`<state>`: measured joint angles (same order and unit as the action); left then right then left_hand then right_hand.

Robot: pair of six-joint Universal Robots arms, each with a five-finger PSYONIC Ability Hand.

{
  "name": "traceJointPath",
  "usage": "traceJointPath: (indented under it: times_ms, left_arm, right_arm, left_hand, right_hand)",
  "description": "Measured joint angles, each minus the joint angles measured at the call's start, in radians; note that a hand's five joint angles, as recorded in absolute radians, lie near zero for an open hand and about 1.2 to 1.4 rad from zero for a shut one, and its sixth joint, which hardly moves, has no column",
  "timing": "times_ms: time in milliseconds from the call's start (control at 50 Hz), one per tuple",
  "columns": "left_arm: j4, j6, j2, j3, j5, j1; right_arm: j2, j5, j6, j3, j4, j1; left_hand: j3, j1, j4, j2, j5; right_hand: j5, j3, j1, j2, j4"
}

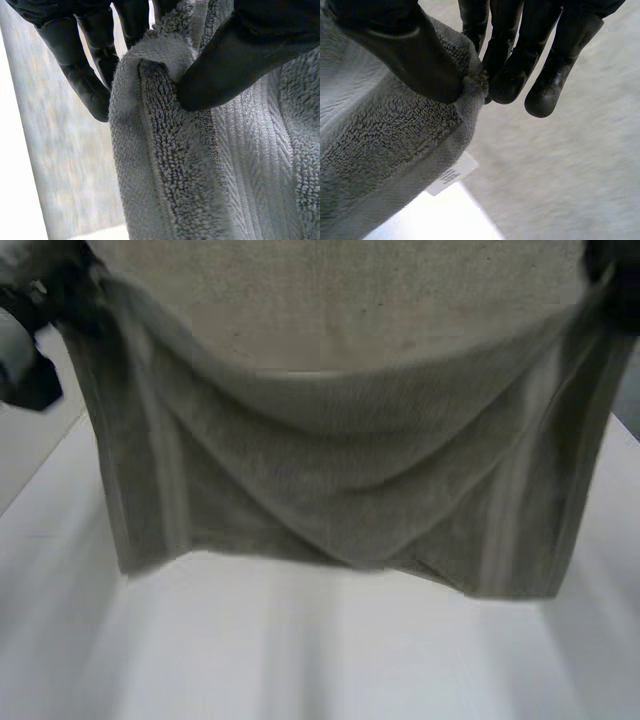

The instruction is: Fold the towel.

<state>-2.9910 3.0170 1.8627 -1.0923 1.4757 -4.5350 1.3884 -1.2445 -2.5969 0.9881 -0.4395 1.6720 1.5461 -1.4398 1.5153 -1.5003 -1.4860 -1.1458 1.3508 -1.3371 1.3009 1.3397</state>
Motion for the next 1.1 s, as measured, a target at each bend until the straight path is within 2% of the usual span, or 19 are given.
traceJointPath:
  times_ms: [120, 220, 300, 400, 460, 500, 640, 760, 920, 1100]
  left_arm:
    - [0.042, 0.123, 0.181, 0.082, 0.006, 0.027]
    - [0.003, 0.235, 0.245, 0.177, 0.018, 0.063]
    - [-0.171, 0.244, 0.202, 0.236, 0.029, 0.087]
    - [-0.371, 0.194, 0.079, 0.225, 0.031, 0.083]
    - [-0.481, 0.144, -0.02, 0.205, 0.031, 0.072]
    - [-0.506, 0.121, -0.049, 0.192, 0.031, 0.066]
    - [-0.474, 0.055, -0.043, 0.053, 0.016, 0.042]
    - [-0.457, 0.047, 0.007, -0.134, -0.029, 0.013]
    - [-0.474, 0.067, 0.163, -0.353, -0.151, 0.003]
    - [-0.43, 0.217, 0.246, -0.414, -0.183, -0.015]
  right_arm:
    - [-0.145, -0.034, 0.051, -0.035, -0.015, 0.07]
    - [-0.211, -0.144, 0.055, -0.113, 0.111, 0.125]
    - [-0.192, -0.267, 0.002, -0.151, 0.431, 0.16]
    - [-0.107, -0.307, -0.04, -0.133, 0.647, 0.17]
    - [-0.038, -0.296, -0.057, -0.108, 0.708, 0.173]
    - [-0.02, -0.281, -0.061, -0.095, 0.703, 0.173]
    - [-0.004, -0.143, -0.058, 0.035, 0.519, 0.167]
    - [-0.011, -0.045, -0.05, 0.204, 0.447, 0.163]
    - [-0.065, 0.033, -0.015, 0.467, 0.452, 0.161]
    - [-0.082, 0.043, 0.083, 0.633, 0.505, 0.15]
  left_hand:
    - [0.0, 0.0, 0.0, 0.0, 0.0]
    - [0.0, 0.0, 0.0, 0.0, 0.0]
    - [0.0, 0.0, 0.0, 0.0, 0.0]
    - [0.001, 0.0, 0.0, 0.0, 0.0]
    - [0.001, 0.0, 0.0, 0.0, -0.002]
    - [0.001, 0.0, 0.0, 0.0, -0.01]
    - [0.001, 0.0, 0.0, 0.0, -0.01]
    - [0.002, 0.0, 0.0, 0.0, -0.01]
    - [0.005, 0.0, 0.0, 0.0, -0.01]
    - [0.005, 0.0, 0.0, 0.0, -0.01]
  right_hand:
    - [0.0, 0.0, 0.0, 0.0, 0.0]
    - [0.0, 0.0, 0.0, 0.0, 0.0]
    - [0.0, 0.0, -0.001, 0.0, 0.0]
    - [0.0, 0.0, -0.002, 0.006, 0.0]
    - [0.0, 0.001, -0.002, 0.009, 0.0]
    - [0.0, 0.002, -0.002, 0.009, 0.0]
    - [0.0, 0.002, -0.002, 0.008, 0.0]
    - [0.0, 0.002, -0.002, 0.008, 0.0]
    - [0.0, 0.002, -0.002, 0.008, 0.0]
    - [0.0, 0.002, -0.002, 0.008, 0.0]
